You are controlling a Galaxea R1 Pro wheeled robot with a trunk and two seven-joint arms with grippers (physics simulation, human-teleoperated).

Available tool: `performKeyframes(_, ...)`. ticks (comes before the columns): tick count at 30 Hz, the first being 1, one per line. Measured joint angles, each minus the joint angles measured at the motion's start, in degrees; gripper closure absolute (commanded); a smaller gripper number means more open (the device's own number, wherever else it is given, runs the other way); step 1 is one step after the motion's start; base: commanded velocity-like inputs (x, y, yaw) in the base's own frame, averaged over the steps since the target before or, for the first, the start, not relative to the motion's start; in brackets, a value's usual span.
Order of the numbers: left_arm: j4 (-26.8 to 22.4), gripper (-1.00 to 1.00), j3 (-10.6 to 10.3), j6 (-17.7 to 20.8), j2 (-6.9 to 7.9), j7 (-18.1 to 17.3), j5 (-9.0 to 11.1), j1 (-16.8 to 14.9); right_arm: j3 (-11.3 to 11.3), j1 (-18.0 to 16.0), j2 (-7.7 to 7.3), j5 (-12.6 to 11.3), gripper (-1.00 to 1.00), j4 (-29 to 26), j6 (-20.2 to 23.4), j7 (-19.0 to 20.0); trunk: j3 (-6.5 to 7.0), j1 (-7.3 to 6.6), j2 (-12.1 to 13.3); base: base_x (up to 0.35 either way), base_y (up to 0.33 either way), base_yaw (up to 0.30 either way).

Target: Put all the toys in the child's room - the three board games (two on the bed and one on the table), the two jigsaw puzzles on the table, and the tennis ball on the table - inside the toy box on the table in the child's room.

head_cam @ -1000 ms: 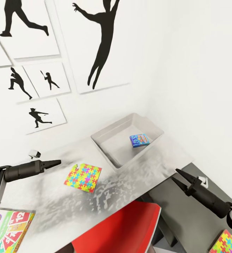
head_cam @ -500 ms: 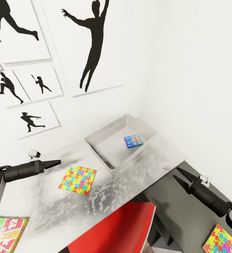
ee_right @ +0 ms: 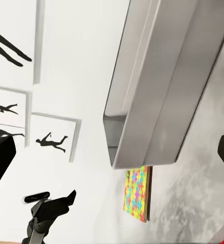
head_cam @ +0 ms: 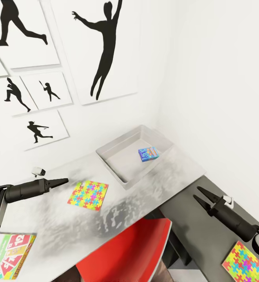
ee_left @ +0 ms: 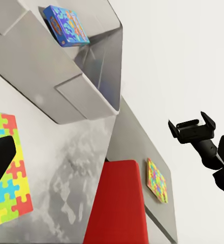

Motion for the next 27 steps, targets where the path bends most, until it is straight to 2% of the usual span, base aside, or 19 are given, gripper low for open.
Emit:
performKeyframes(17,0.1,-1.00,0.0,-0.1,0.16,0.0,-0.1,0.0,0.1,0.0,0.16,0.0,-1.00,-0.1,-0.2,0.0,0.04,-0.01,0.0,-0.009,0.000,-0.003)
performKeyframes(27,0.0,-1.00,0.0,-0.2,0.15,0.0,-0.4,0.0,0.2,0.0,0.18,0.0,-1.00,-0.1,-0.5,0.0,0.72,-0.01,0.0,0.000,0.000,-0.073)
